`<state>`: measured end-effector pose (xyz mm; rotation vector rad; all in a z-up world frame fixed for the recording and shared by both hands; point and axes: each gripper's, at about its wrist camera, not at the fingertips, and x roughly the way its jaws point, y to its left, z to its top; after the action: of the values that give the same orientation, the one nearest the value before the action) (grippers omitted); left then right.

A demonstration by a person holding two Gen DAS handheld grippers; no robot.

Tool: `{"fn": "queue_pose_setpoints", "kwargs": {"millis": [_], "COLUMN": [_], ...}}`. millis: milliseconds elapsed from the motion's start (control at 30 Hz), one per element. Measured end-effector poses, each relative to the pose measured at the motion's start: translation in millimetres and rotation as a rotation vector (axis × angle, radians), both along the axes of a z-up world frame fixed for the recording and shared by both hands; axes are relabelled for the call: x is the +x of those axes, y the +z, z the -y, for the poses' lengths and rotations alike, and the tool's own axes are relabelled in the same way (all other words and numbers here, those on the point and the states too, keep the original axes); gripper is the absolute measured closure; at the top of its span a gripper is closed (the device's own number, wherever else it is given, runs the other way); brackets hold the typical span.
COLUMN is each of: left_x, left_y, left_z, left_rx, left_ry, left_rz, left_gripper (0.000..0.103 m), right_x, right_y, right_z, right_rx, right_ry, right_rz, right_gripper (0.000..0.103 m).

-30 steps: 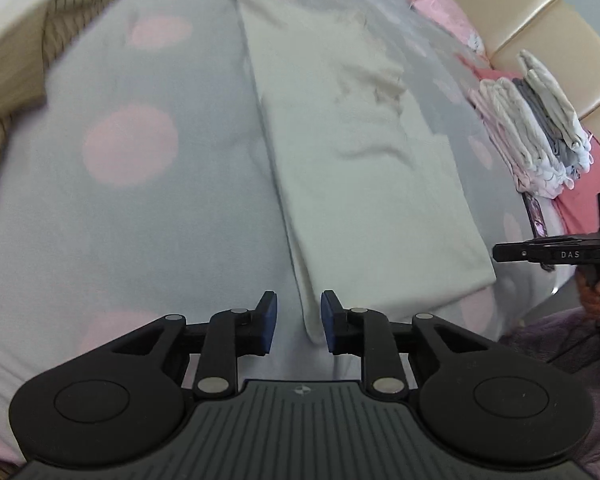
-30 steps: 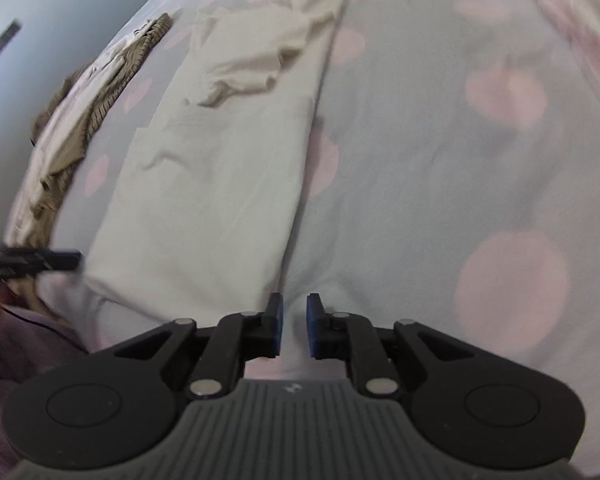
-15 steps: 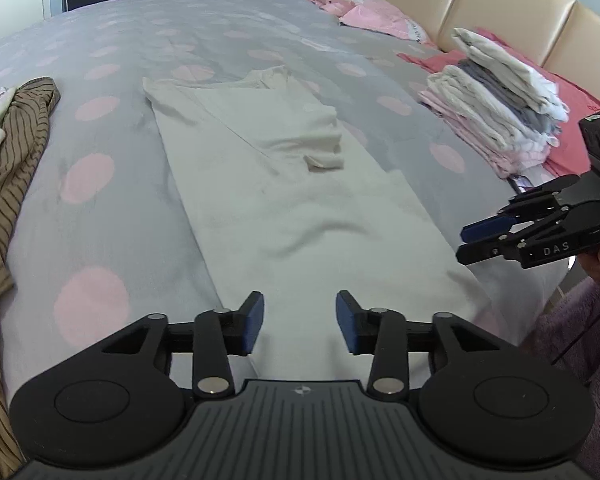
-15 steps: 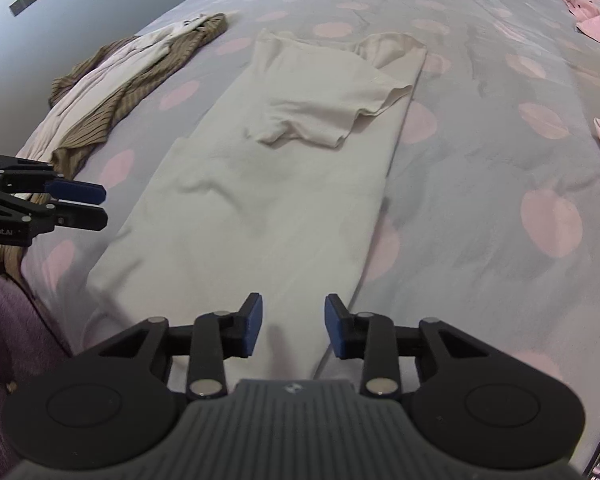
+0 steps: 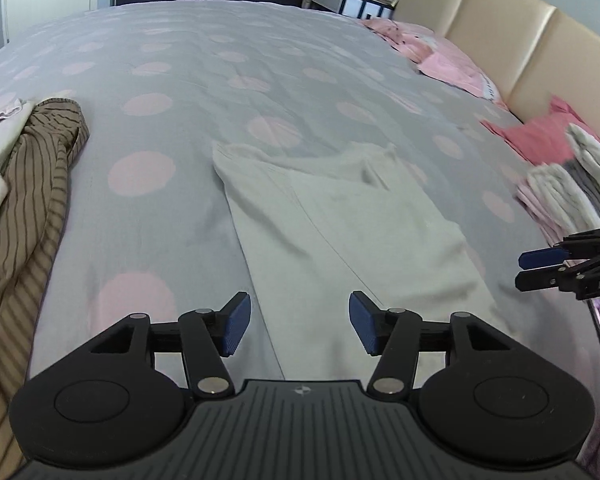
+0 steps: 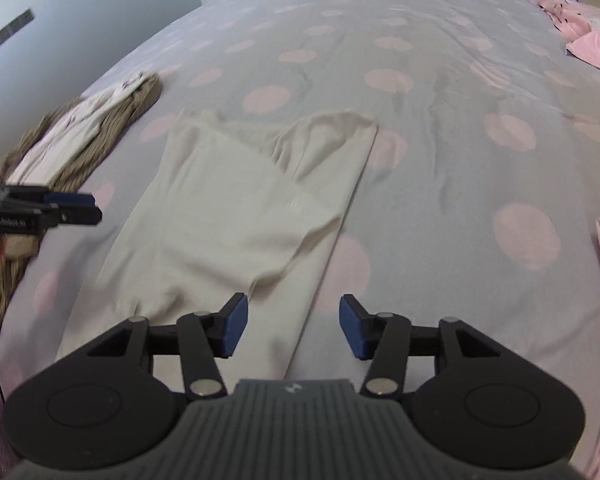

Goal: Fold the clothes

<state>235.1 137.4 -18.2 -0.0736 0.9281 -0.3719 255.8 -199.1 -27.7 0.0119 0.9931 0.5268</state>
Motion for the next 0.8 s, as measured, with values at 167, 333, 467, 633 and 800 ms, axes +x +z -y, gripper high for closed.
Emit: {"fn": "queue_pose_setpoints", "kwargs": {"millis": [167, 333, 467, 633, 800], "left_x": [50.3, 86.1, 107.5, 131.3, 140.1], "left_y": [-22.1, -44.9, -54.6, -59.0, -61.4], "left_z": [-6.6, -13.7, -17.5, -9.4, -3.5], "left_rx": [-0.069, -0.098, -0.150, -0.148, -0.159], "left_ry": [0.028, 0.036, 0.006, -0.017, -0.008], "left_rz": [-0.023, -0.019, 0.019, 0.064, 0.096], "left_gripper": [0.050, 0.050, 0.050, 0.050, 0.057], "right_x": [59.8, 110.5, 140.2, 169.5, 187.3], "right_y": [-15.5, -41.0, -59.9, -67.5, -68.2], "right_z": [-2.3, 3.8, 6.1, 1.6, -3.3], "right_rx": [0.109, 0.192, 0.238, 0.304, 0.344], "right_ry": [-0.044, -0.129, -0.156, -0.164, -0.177], "right_rz": [-0.023, -0.072, -0.093, -0.072, -0.046], "right_gripper": [0.039, 0.039, 0.038, 0.038, 0.052]}}
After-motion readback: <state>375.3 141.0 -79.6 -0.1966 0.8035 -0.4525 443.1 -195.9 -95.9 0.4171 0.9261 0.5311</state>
